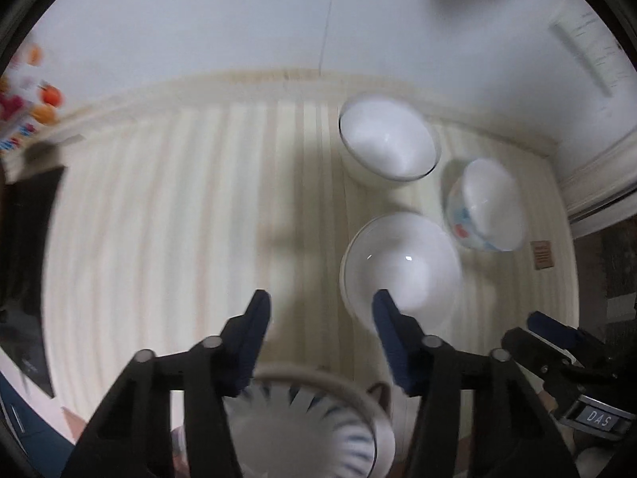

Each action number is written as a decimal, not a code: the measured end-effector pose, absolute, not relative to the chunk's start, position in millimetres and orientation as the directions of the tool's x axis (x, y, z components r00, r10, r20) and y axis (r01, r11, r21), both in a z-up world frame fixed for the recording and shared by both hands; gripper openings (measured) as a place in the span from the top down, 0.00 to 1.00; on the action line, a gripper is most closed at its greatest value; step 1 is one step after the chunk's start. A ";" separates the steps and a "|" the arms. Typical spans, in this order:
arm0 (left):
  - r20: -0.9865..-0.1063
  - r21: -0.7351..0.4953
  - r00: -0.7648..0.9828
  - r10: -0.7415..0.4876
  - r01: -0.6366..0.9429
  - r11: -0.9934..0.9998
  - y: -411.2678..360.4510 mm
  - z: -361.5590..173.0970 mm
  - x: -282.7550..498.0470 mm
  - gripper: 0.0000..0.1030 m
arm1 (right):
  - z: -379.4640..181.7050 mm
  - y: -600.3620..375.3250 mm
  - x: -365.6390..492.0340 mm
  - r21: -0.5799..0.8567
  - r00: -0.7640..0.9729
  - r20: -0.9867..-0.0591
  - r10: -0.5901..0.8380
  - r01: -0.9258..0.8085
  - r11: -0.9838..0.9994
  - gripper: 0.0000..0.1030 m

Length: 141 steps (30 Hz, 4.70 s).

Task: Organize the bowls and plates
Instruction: 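Grasp a white bowl rim with the left tool while the right tool grips it, then lift the white bowl with both tools and carry it toward the blue-dot bowl, then lower the held white bowl into the blue-dot bowl with both tools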

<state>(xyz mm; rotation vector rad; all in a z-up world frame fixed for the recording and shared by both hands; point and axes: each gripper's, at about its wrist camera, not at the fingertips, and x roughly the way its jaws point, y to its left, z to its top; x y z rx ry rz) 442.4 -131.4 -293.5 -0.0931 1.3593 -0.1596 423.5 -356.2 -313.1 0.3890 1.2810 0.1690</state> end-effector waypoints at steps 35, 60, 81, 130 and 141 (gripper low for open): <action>-0.947 -0.308 0.015 -0.320 0.236 0.922 -232.4 -316.3 391.0 0.83 | -355.2 -381.3 377.5 0.382 0.134 -0.920 0.369 0.094 0.919 0.82; -0.975 -0.218 -0.038 -0.217 0.302 0.928 -274.9 -352.5 347.6 0.83 | -400.3 -412.4 326.1 0.386 0.062 -0.922 0.381 0.147 0.911 0.82; -0.984 -0.177 -0.025 -0.177 0.298 0.938 -281.1 -342.4 350.9 0.83 | -390.3 -436.8 333.1 0.440 0.058 -0.898 0.437 0.181 0.880 0.82; -0.945 -0.305 0.035 -0.326 0.271 0.913 -280.8 -273.8 457.9 0.83 | -300.9 -451.8 452.2 0.392 0.246 -0.904 0.350 0.152 0.907 0.87; -0.959 -0.272 -0.019 -0.284 0.355 0.895 -278.8 -266.3 383.2 0.83 | -296.5 -434.6 347.1 0.411 0.184 -0.906 0.381 0.171 0.895 0.86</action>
